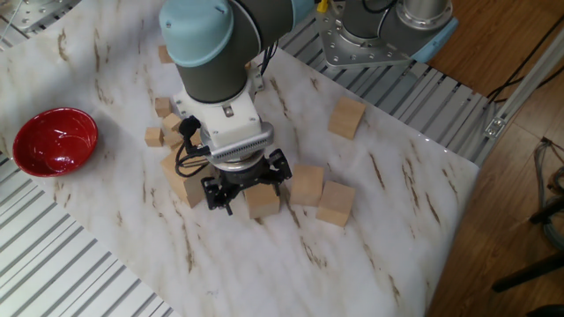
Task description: Stack the blocks in a vertical line of five
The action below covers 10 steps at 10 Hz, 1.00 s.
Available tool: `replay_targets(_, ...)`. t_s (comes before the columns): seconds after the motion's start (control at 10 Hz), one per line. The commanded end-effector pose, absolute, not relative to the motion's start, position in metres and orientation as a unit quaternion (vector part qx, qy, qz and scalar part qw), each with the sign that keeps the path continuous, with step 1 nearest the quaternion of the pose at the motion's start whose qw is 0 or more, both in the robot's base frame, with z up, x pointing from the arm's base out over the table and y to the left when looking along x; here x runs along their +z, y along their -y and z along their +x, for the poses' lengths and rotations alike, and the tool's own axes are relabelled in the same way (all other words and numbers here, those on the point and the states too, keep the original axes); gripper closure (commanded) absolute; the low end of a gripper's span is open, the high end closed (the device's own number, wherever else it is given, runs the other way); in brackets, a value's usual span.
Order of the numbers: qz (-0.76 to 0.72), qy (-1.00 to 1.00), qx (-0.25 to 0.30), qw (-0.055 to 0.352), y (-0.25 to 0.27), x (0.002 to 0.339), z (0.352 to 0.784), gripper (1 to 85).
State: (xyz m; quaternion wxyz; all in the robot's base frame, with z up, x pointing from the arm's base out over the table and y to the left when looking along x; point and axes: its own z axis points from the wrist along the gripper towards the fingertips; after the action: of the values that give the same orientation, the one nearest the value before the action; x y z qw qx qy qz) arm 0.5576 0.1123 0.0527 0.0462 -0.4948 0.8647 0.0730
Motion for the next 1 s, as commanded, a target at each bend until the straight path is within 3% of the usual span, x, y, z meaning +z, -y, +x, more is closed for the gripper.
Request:
replay_targets(0.0,-0.491,-0.866,0.078,0.055,-0.110,0.045,0.553,0.7)
replay_targets(0.9,-0.495,-0.864,0.083,0.042,-0.104,0.038,0.541,0.7)
